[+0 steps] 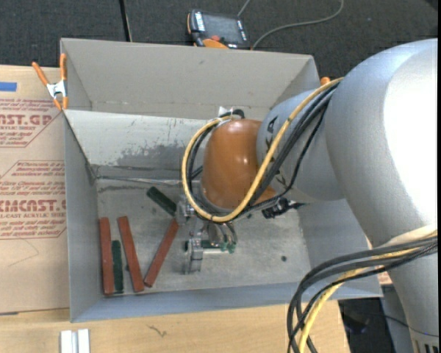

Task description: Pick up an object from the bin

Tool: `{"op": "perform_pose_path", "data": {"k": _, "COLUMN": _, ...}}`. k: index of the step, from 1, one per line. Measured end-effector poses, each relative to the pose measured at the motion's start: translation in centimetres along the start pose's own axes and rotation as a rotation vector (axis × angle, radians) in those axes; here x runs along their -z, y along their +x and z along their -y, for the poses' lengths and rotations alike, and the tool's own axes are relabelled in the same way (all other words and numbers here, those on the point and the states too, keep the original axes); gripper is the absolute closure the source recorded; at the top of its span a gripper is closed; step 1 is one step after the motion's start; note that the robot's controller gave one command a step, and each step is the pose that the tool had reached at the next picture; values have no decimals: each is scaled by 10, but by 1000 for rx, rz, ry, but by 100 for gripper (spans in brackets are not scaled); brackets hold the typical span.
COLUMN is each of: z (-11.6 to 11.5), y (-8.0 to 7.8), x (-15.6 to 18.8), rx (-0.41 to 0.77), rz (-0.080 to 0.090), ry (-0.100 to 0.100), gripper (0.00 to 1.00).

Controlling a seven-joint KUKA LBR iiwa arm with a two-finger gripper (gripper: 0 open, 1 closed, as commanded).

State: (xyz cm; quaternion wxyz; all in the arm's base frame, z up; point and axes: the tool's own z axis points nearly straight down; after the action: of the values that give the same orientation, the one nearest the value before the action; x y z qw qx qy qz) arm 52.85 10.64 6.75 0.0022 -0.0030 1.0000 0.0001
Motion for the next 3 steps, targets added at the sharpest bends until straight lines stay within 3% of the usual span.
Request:
{"op": "perform_pose_path", "data": {"k": 1, "z": -2, "y": -4, "x": 7, "rx": 1, "rz": 15, "ry": -4, "gripper": 100}}
{"op": "perform_pose_path", "data": {"k": 2, "z": -2, "y": 1, "x": 3, "rx": 2, "rz": -4, "ry": -1, "gripper": 0}}
{"op": "perform_pose_path", "data": {"k": 3, "z": -1, "y": -2, "x": 5, "rx": 0, "rz": 4, "ry": -1, "gripper": 100}}
